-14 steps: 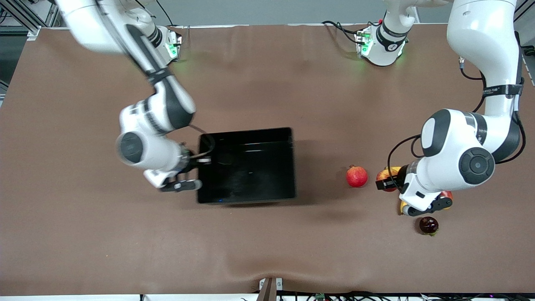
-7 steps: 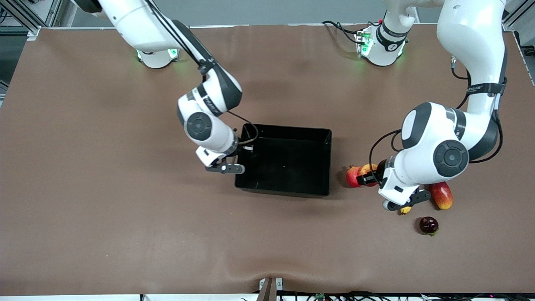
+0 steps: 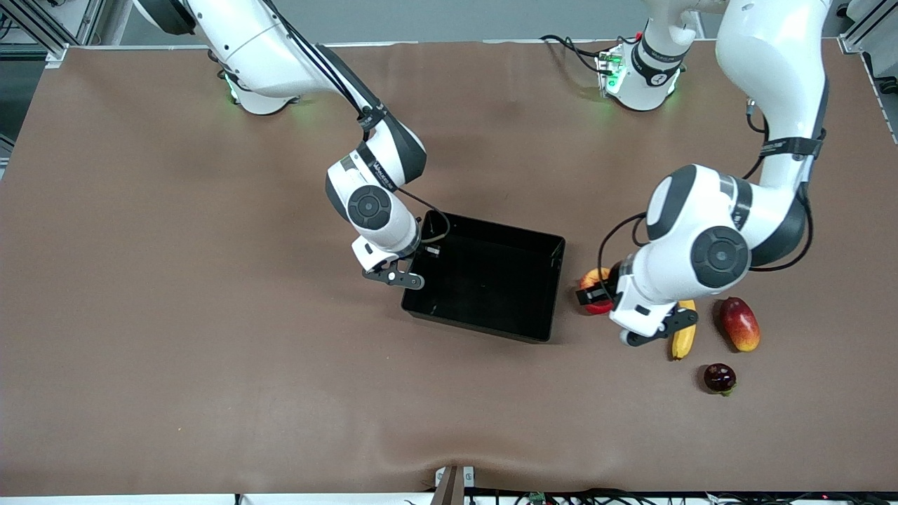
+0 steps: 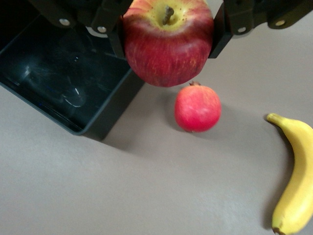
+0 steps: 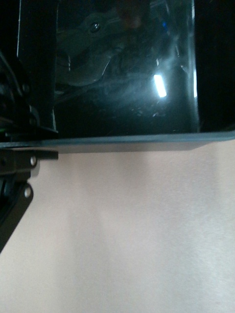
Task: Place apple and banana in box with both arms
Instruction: 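Carry the apple over the box with the left gripper while the right gripper releases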
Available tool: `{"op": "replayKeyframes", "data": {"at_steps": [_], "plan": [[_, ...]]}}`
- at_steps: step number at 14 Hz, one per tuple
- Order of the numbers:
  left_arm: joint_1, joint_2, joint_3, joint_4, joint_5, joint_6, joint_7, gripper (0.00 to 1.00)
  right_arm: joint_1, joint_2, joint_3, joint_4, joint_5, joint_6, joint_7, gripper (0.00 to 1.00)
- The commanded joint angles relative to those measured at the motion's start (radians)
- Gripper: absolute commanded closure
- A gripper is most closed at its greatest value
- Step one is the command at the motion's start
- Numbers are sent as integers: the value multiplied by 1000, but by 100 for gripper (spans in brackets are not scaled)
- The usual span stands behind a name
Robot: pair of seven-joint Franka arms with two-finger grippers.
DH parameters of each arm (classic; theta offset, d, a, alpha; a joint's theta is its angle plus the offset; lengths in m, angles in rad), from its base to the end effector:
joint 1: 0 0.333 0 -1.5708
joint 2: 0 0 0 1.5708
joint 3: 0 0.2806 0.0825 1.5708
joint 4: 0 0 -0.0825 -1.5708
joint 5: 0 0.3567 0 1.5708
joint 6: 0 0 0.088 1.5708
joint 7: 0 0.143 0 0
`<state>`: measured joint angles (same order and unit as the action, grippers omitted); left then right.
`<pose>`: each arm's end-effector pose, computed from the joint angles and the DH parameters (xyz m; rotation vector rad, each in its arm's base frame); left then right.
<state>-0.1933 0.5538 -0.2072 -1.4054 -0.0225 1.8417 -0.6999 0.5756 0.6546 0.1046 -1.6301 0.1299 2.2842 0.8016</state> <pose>0.6046 -0.2385 0.3238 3.0335 0.5067 -0.2453 0.5034 0.4091 0.1939 -2.9974 0.3433 0.1638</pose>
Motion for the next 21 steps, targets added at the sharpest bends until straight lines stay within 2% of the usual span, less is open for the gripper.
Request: {"op": "replayKeyframes", "data": {"at_steps": [1, 7, 10, 13, 16, 21], "plan": [[-24, -8, 2, -7, 1, -4, -45, 100, 7, -10, -6, 15, -29, -8, 24, 0], [-132, 8, 5, -12, 10, 62, -133, 100, -52, -96, -6, 23, -29, -20, -21, 0], [-161, 40, 5, -15, 15, 100, -185, 100, -130, -139, -6, 19, -29, -84, -184, 0], [-199, 87, 8, -29, 54, 155, -272, 100, -239, -184, -8, 18, -29, -130, -437, 0], [-219, 123, 8, -41, 111, 191, -311, 100, -298, -220, -8, 7, -70, -153, -539, 0], [-218, 117, 8, -214, 164, 396, -331, 100, -430, -332, -8, 6, -96, -291, -734, 0]]}}
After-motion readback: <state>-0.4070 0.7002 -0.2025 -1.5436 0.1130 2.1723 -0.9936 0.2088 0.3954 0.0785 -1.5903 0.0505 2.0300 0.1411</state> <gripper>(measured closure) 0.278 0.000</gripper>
